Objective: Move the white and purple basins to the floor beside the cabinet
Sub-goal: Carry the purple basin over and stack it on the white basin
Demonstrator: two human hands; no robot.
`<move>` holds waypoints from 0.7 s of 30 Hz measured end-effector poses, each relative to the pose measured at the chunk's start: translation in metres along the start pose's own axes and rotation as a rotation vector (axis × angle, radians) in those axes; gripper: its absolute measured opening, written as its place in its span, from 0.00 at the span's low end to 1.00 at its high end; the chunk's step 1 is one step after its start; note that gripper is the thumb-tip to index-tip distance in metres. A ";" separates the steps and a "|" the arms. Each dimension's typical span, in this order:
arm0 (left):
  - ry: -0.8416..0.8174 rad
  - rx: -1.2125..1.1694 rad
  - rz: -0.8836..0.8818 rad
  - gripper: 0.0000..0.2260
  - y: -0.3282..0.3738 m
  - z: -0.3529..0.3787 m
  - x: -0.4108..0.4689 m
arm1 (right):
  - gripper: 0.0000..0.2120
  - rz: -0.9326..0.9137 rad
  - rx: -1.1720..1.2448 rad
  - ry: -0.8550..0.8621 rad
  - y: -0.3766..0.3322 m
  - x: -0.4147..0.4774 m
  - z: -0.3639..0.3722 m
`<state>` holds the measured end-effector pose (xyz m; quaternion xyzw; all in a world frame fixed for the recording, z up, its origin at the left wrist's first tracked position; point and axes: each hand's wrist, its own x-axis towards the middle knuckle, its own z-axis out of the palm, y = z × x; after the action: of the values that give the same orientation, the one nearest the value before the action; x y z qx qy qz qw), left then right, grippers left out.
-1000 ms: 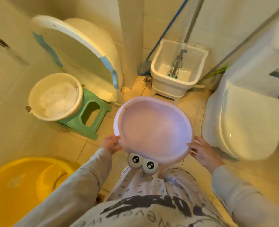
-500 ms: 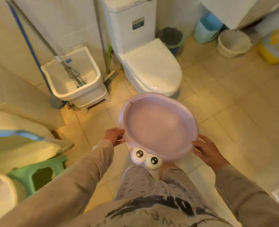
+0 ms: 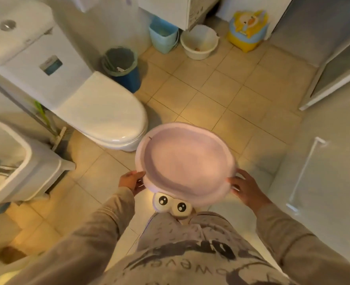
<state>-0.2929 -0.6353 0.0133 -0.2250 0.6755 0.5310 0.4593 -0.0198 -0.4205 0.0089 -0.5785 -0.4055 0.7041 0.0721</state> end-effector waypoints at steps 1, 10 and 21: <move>-0.003 0.004 0.001 0.04 0.003 0.018 0.004 | 0.18 -0.003 -0.004 0.005 -0.012 0.006 -0.010; -0.074 0.081 0.057 0.05 0.054 0.162 0.028 | 0.20 -0.021 0.179 0.059 -0.110 0.077 -0.086; -0.155 0.247 0.030 0.07 0.156 0.302 0.101 | 0.20 -0.026 0.301 0.160 -0.187 0.158 -0.120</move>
<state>-0.3492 -0.2853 0.0017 -0.1151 0.7016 0.4664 0.5262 -0.0345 -0.1483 0.0113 -0.6100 -0.2960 0.7076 0.1991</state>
